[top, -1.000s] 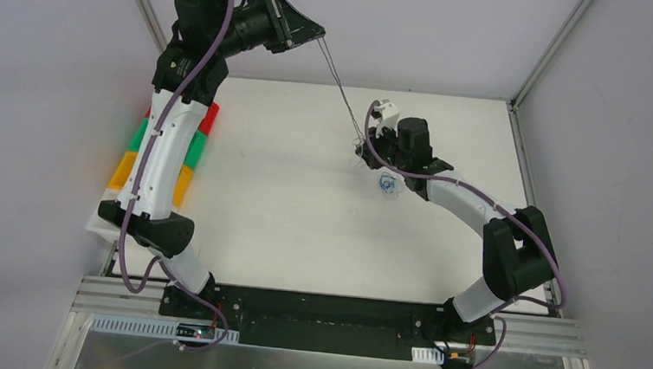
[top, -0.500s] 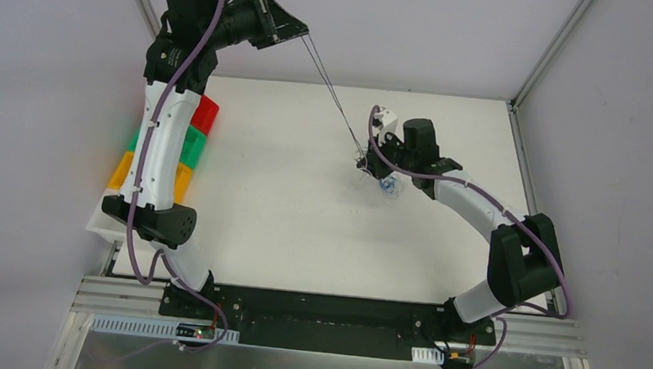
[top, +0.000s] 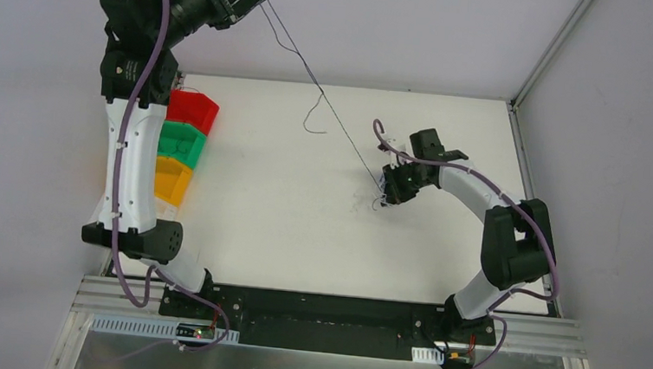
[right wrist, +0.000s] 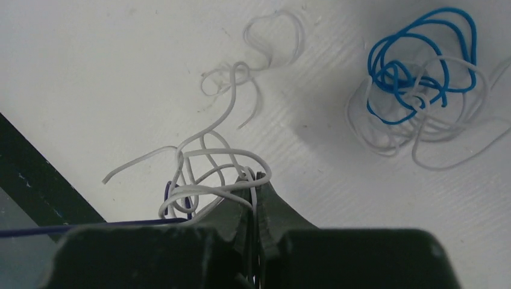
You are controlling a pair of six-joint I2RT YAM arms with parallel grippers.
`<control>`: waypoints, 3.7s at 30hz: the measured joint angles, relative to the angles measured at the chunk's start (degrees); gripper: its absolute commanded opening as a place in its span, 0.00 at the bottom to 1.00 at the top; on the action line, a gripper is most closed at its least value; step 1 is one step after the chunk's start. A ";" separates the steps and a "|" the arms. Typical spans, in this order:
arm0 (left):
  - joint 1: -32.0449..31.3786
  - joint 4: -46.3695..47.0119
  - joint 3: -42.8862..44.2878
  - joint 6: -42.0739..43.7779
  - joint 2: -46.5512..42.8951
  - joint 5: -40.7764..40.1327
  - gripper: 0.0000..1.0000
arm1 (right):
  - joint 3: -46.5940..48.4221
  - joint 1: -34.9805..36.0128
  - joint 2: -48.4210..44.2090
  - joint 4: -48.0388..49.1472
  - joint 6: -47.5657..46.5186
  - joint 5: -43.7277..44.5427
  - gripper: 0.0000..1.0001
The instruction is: Untangle the cables
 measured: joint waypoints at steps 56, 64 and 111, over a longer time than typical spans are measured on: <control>20.59 -3.65 -8.13 22.45 -8.28 -17.35 0.00 | 11.52 -12.46 4.74 -23.37 -11.93 7.17 0.00; 20.59 -5.90 -12.74 31.63 -9.70 -25.22 0.00 | 19.26 -12.46 6.62 -28.57 -11.58 4.44 0.00; 27.30 18.29 -56.96 43.52 -8.87 -27.87 0.00 | 32.70 -11.50 10.86 -44.09 -11.74 5.38 0.00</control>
